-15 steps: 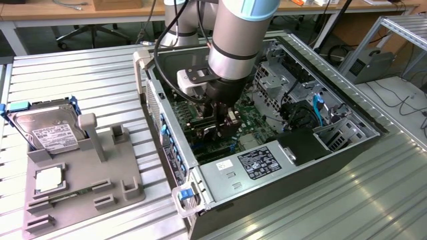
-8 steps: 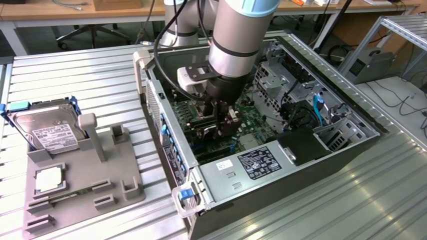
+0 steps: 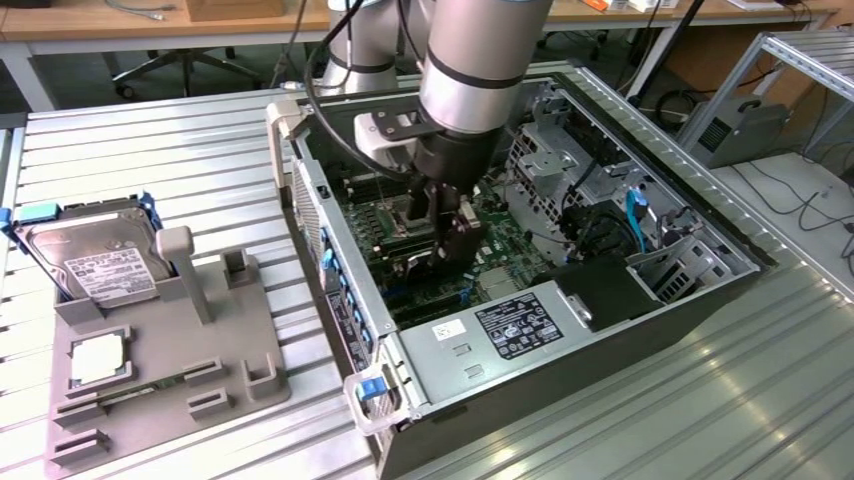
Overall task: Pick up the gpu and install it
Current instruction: 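Insert the gpu into the slot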
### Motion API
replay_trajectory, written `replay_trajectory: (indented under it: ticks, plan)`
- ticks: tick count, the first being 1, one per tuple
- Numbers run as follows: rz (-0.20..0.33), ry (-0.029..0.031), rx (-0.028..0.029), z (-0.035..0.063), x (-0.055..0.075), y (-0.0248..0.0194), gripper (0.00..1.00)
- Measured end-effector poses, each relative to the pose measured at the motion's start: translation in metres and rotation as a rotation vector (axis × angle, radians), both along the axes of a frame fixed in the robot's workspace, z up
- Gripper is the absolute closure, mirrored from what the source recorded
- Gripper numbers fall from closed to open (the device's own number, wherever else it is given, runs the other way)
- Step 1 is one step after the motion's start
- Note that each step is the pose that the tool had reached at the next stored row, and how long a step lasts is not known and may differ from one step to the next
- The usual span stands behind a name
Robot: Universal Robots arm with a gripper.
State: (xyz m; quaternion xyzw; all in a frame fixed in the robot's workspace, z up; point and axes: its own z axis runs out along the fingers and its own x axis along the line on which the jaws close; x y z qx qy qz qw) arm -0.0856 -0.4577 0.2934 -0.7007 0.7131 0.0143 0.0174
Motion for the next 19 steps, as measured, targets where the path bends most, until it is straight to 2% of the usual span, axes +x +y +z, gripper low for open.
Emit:
replay_trajectory:
  ticks: [5, 7, 10, 19]
  plan:
    - [0.000, 0.0000, 0.0000, 0.0137, 0.000, 0.0011, 0.30]
    - [0.000, 0.0000, 0.0000, 0.0239, 0.000, 0.0015, 0.30]
    - [0.000, 0.0000, -0.0001, 0.0320, 0.000, 0.0018, 0.30]
    - [0.000, 0.0000, 0.0000, 0.0500, 0.000, 0.0024, 0.30]
